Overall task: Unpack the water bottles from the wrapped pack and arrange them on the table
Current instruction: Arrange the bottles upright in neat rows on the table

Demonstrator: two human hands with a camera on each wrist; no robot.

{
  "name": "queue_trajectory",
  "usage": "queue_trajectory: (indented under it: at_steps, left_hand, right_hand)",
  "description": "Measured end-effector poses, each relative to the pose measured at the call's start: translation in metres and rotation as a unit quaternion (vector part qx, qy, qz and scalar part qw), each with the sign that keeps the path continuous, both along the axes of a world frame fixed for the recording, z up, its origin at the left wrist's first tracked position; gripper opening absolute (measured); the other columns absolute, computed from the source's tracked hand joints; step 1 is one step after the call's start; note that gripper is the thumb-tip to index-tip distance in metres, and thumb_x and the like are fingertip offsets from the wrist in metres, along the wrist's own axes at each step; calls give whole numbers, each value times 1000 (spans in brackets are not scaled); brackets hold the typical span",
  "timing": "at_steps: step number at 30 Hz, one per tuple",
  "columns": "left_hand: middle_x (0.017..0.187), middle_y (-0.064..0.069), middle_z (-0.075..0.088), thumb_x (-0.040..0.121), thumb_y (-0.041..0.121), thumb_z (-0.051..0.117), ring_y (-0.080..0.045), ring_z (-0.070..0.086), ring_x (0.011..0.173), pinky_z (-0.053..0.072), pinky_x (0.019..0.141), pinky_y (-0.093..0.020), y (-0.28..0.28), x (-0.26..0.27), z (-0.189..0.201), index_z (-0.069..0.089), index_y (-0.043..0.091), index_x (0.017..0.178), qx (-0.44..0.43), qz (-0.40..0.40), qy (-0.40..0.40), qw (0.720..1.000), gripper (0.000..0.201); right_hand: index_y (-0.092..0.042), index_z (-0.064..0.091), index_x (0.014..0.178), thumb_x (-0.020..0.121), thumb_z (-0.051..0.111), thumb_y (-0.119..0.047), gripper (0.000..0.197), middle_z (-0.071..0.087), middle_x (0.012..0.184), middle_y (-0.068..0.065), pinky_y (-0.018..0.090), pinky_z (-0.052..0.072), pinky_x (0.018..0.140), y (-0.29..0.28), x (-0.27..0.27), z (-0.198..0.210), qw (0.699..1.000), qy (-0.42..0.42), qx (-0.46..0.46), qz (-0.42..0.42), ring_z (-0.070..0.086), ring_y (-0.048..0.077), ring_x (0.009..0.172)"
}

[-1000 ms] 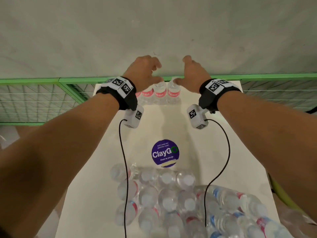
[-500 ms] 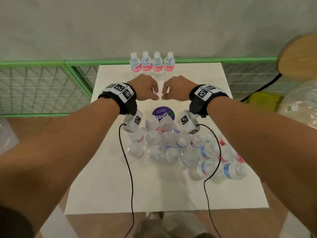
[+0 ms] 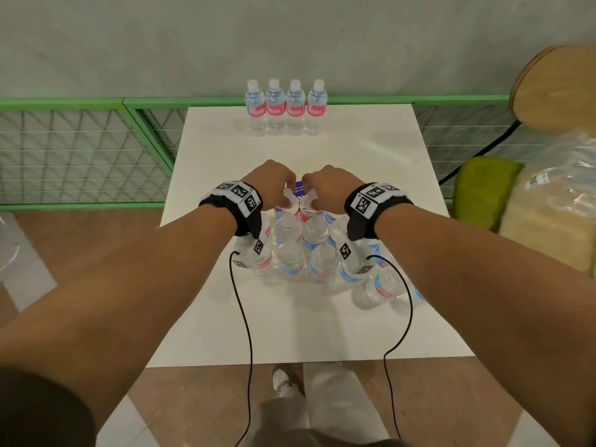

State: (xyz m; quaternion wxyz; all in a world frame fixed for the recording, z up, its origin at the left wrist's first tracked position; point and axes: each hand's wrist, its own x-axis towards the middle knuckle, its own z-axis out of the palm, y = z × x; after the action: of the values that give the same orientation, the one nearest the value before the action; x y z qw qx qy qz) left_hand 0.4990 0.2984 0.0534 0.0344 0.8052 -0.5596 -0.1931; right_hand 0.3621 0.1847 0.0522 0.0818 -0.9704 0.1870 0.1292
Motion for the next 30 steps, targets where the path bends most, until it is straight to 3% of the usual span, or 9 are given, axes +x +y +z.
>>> queue_trajectory:
  at_steps: [3, 9, 19, 25, 30]
  left_hand:
    - [84, -2, 59, 78, 21, 75, -24, 58, 78, 39, 65, -27, -5, 1, -2, 71, 17, 96, -9, -11, -12, 1000, 19]
    - [85, -1, 63, 77, 20, 77, -22, 59, 80, 40, 68, -27, -45, 18, 13, 72, 13, 96, -13, -23, -6, 1000, 20]
    - [85, 0, 65, 78, 22, 78, -21, 57, 78, 38, 68, -26, -225, 57, 55, 73, 14, 96, -94, -70, -35, 992, 20]
    - [86, -2, 62, 78, 19, 76, -23, 58, 80, 43, 68, -29, -315, 83, 40, 73, 14, 97, -77, -60, -40, 994, 20]
    - [83, 0, 62, 75, 21, 76, -27, 62, 80, 51, 70, -33, -348, 103, 20, 72, 21, 92, -32, -46, -60, 997, 18]
  right_hand:
    - [-13, 59, 110, 83, 66, -23, 30, 60, 92, 11, 33, 44, 61, -2, 2, -2, 1000, -12, 16, 2, 60, 31, 79]
    - [-16, 58, 110, 84, 66, -23, 28, 53, 90, 6, 32, 39, 63, -51, 2, 15, 997, -56, 48, -21, 54, 29, 78]
    - [-14, 58, 105, 84, 66, -21, 23, 57, 91, 4, 32, 41, 65, -234, 23, 50, 995, -69, 17, -72, 52, 27, 80]
    - [-17, 59, 106, 83, 69, -23, 26, 53, 90, 6, 31, 40, 64, -309, 58, 35, 994, -70, 12, -82, 56, 31, 81]
    - [-18, 60, 109, 84, 69, -22, 27, 54, 92, 6, 33, 46, 65, -336, 84, 17, 994, -71, 27, -74, 58, 30, 80]
